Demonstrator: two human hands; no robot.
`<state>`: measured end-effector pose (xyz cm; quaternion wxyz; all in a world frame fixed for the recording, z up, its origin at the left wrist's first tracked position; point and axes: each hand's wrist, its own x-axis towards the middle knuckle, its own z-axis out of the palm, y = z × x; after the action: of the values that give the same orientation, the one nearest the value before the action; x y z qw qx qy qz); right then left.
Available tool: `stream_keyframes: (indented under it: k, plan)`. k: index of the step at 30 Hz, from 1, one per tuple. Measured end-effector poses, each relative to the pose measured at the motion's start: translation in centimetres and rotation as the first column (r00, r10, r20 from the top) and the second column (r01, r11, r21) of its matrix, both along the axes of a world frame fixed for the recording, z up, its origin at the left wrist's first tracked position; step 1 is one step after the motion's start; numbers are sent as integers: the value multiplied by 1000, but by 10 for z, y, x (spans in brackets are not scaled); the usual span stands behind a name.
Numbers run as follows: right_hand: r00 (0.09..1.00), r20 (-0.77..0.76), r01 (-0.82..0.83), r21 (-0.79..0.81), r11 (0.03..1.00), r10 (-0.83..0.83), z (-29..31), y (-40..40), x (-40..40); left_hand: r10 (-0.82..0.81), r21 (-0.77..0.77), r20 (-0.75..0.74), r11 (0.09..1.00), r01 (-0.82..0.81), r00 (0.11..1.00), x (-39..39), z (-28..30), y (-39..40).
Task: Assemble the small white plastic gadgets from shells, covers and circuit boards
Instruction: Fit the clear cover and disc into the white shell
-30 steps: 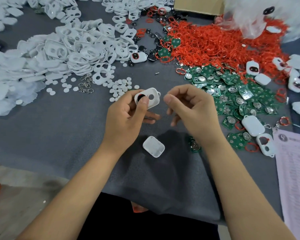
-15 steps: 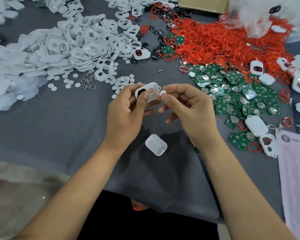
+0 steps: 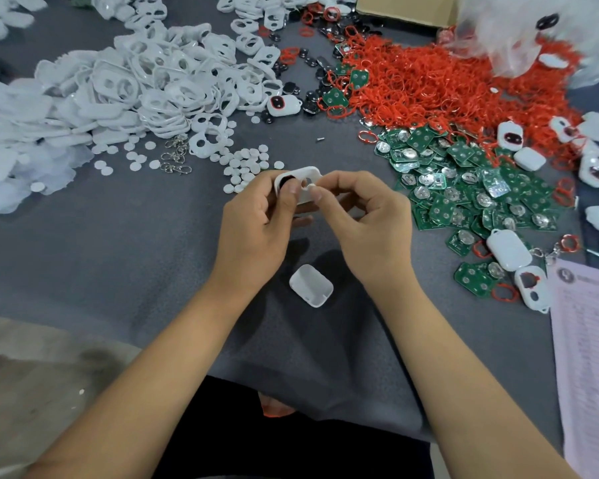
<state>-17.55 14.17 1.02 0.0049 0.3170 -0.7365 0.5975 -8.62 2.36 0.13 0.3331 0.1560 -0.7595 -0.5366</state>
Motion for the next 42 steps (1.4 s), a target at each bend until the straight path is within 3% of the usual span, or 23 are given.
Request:
stream_keyframes:
  k: [3,23,34,40,42]
  plan:
    - [995,-70,77,21,997,-75,0,-2,3,-23,49,-12,999,24,1000,0,-1,0]
    - [985,88,149,25,989,-150,0,-6,11,-57,40,21,998,56,998,2,2,0]
    - [984,171,59,0,998,-58,2,-5,8,-46,27,20,999,45,999,2,2,0]
    - [981,155,124,-22,992,-119,-2,-3,6,-21,-18,52,1000,22,998,2,0,-2]
    - [985,169,39,-25,999,-34,-1,-2,4,-17,-48,55,999,20,998,3,1,-2]
